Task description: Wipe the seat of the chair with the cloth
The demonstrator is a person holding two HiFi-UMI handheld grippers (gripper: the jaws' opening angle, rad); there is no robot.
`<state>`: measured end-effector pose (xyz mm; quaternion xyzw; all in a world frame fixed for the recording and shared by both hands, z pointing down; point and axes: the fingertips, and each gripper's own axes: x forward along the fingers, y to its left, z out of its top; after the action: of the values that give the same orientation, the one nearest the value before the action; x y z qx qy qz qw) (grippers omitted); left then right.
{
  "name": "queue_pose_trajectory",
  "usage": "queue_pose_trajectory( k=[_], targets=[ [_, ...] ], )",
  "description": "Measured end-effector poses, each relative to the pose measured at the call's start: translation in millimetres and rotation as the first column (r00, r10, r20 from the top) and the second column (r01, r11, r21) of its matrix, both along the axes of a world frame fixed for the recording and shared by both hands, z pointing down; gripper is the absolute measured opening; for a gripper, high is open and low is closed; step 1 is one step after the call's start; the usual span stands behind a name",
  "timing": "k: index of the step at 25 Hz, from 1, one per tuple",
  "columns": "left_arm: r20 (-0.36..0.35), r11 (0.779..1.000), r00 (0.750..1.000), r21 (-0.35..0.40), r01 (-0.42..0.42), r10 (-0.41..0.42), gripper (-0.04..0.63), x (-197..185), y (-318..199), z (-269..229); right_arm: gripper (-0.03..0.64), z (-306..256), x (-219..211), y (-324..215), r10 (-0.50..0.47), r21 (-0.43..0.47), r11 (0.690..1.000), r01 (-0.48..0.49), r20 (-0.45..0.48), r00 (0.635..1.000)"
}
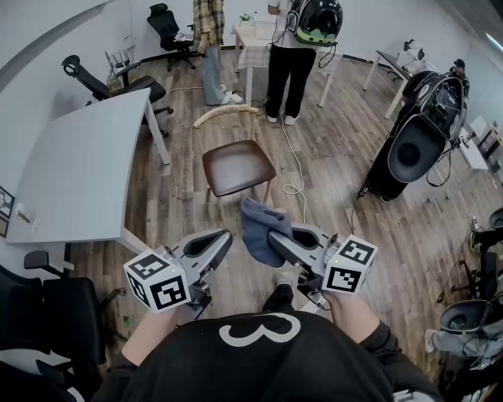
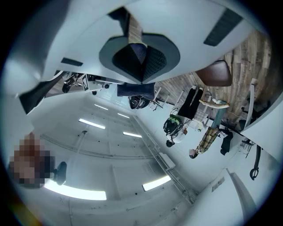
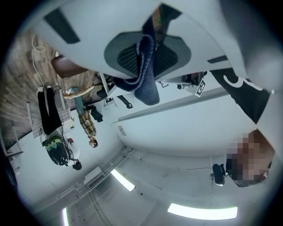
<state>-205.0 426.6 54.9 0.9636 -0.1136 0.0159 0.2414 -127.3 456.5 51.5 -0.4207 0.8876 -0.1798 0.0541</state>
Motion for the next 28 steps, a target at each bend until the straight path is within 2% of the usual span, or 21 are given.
queue_pose_trajectory(
  k=[8, 17, 24, 28],
  targets=[
    [-0.004, 1.000, 1.000, -0.019, 0.003, -0.003, 0.012, 11, -7, 6, 0.051, 7, 9, -8, -0.007, -0.007, 1.000, 0.007, 0.005, 1.000],
    [0.015, 0.999, 0.999, -0.044, 0.030, -0.029, 0.012, 50, -41, 15, 0.052, 18, 52, -43, -0.012, -0.033, 0.999, 0.014, 0.050, 0.999],
    [0.045, 0.991, 0.996, -0.106, 0.079, -0.075, 0.012, 109, -83, 34, 0.052, 38, 119, -84, -0.030, -0.088, 0.995, 0.040, 0.106, 0.994],
    [0.045, 0.980, 0.993, -0.158, 0.119, -0.114, 0.012, 160, -125, 48, 0.052, 50, 171, -124, -0.034, -0.115, 0.992, 0.048, 0.122, 0.992]
  ],
)
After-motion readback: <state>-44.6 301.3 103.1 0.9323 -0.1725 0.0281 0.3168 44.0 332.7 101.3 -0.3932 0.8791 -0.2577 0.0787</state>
